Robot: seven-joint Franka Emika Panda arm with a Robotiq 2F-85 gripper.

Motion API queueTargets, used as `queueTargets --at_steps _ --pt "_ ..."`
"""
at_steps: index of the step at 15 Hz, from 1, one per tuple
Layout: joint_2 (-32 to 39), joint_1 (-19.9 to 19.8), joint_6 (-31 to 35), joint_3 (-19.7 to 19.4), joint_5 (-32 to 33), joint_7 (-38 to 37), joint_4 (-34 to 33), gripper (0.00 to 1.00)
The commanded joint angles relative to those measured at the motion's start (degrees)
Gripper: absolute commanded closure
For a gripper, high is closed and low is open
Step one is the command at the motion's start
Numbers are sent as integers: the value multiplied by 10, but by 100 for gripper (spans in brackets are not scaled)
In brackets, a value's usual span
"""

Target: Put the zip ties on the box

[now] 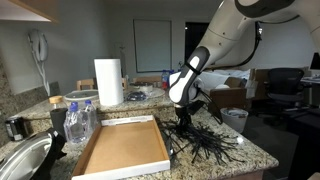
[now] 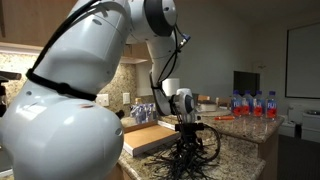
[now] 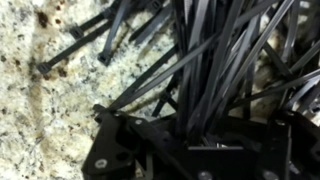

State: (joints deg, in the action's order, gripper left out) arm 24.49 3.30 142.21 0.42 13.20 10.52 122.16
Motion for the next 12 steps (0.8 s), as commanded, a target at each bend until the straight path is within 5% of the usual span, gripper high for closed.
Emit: queueTargets --at_steps 1,5,7,12 --pt "6 6 -6 -3 21 -10 -1 97" --pt "7 8 -15 -6 25 -19 -5 92" --pt "8 9 -22 -7 25 -24 -8 66" --pt "-9 -34 -21 38 -74 33 3 35"
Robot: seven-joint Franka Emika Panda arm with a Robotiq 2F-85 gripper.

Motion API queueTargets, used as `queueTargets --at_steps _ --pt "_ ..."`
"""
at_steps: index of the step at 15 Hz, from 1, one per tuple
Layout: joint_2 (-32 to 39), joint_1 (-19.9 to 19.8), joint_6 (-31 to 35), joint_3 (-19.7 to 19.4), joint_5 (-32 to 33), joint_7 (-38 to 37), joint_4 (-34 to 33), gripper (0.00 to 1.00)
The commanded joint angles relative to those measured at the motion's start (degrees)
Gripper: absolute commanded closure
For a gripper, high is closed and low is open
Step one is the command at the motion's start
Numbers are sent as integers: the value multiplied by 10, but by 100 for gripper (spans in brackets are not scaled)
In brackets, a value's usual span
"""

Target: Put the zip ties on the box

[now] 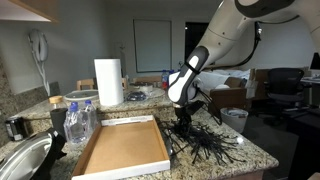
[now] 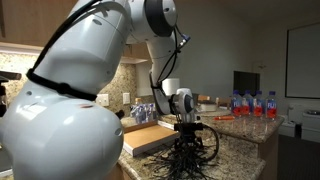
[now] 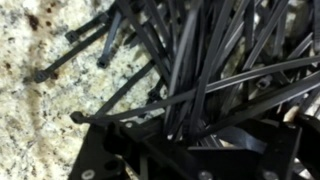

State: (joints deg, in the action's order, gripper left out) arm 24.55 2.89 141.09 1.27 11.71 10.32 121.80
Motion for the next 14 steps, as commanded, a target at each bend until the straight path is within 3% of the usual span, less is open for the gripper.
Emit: queueTargets --at_steps 1,4,5,14 --pt "-17 -40 -10 41 -89 50 10 28" --pt "-22 -49 -8 51 -133 53 8 9" --pt "-19 -38 -10 36 -117 19 5 2" --pt "-11 35 -31 -32 -26 -189 -4 0"
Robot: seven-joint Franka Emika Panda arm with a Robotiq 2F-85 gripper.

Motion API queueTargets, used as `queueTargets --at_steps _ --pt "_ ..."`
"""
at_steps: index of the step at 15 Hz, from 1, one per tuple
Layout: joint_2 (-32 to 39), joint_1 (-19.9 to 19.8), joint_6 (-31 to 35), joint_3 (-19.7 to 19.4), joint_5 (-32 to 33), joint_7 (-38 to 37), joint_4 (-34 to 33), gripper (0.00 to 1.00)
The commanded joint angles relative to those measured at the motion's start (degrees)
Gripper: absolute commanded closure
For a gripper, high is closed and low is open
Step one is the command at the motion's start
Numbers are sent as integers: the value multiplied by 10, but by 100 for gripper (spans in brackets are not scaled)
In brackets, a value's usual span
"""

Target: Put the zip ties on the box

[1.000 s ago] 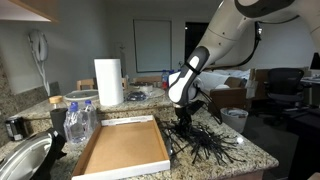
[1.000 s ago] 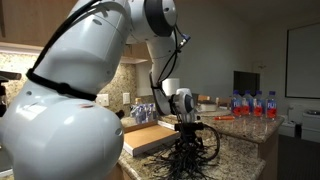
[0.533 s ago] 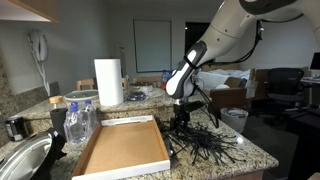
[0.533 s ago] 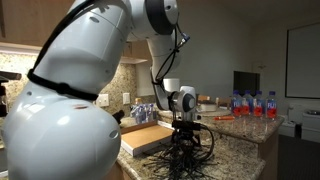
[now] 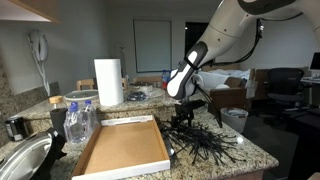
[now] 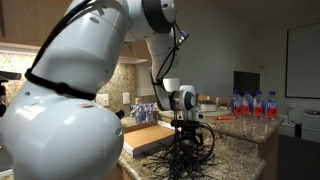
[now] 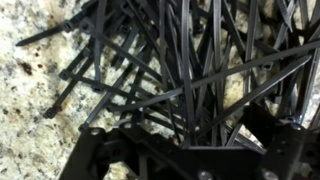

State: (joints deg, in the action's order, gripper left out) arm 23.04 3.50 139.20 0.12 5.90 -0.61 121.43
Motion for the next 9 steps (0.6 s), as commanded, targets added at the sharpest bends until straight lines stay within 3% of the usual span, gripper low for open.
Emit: queueTargets --at_steps 1,4,6,7,9 --pt "7 40 -10 -27 47 -110 0 0" --pt "15 52 -29 -29 50 -153 -6 0" --pt "14 42 -38 -19 22 -145 -9 0" --pt "14 41 -40 -18 17 -145 -11 25" --pt "15 38 -45 -17 9 -142 -15 31"
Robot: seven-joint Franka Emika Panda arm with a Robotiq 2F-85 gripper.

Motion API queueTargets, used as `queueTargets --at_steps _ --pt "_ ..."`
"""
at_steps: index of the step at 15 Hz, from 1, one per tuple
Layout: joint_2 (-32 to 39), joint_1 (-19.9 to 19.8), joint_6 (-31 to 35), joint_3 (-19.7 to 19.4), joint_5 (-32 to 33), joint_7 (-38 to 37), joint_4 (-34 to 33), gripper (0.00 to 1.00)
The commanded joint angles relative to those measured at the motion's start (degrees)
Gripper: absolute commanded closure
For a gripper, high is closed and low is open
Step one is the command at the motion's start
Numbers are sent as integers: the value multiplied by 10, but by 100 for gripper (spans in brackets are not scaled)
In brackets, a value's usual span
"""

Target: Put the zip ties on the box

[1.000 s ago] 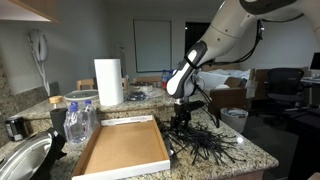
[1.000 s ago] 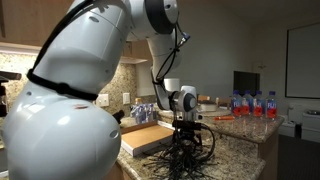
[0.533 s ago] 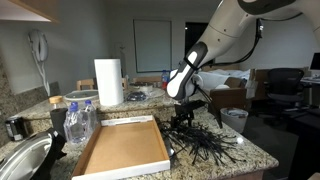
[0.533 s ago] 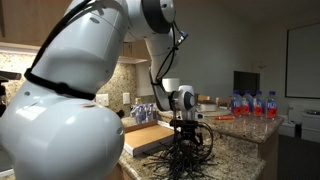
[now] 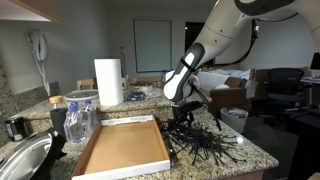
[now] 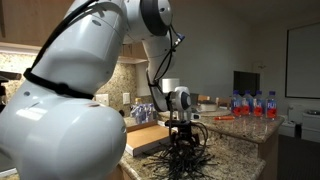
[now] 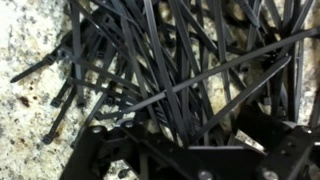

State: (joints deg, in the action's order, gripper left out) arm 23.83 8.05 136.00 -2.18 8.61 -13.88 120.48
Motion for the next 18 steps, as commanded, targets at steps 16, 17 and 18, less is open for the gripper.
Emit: queueTargets --at_steps 16,17,18 --pt "-2 -6 -43 6 -25 -18 -13 14" --pt "-1 -5 -43 5 -24 -21 -16 8" --pt "3 -2 -41 2 -20 -31 -20 1"
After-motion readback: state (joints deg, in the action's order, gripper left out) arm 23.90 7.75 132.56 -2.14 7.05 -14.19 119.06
